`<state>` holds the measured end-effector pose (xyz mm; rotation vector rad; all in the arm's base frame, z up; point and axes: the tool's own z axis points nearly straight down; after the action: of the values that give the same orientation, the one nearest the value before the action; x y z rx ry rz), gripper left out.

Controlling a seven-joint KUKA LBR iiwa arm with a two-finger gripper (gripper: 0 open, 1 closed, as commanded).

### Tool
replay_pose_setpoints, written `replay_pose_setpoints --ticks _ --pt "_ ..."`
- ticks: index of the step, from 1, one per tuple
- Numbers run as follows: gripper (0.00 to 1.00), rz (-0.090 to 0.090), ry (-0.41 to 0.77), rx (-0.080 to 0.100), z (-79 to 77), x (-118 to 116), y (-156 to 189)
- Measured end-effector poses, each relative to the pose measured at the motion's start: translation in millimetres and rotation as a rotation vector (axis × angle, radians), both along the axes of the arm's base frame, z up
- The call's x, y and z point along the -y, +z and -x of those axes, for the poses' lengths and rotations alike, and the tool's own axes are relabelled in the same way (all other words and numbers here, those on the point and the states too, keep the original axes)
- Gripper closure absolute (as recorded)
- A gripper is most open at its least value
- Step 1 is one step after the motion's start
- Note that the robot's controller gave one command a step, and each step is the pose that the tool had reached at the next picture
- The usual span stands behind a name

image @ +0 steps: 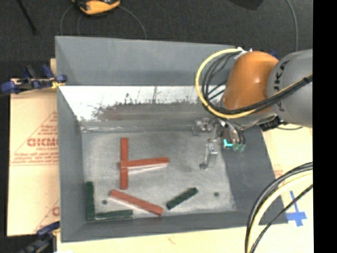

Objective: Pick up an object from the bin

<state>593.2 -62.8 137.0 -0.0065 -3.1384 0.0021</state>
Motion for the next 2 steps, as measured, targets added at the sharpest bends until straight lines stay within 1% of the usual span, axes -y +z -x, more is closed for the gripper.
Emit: replay_pose_setpoints --ticks 1,2 --pt "0.00 0.001 0.001 0.007 -1.9 0.0 4.3" --pt "0.00 0.003 0.053 0.014 4.4 -11.5 -13.0"
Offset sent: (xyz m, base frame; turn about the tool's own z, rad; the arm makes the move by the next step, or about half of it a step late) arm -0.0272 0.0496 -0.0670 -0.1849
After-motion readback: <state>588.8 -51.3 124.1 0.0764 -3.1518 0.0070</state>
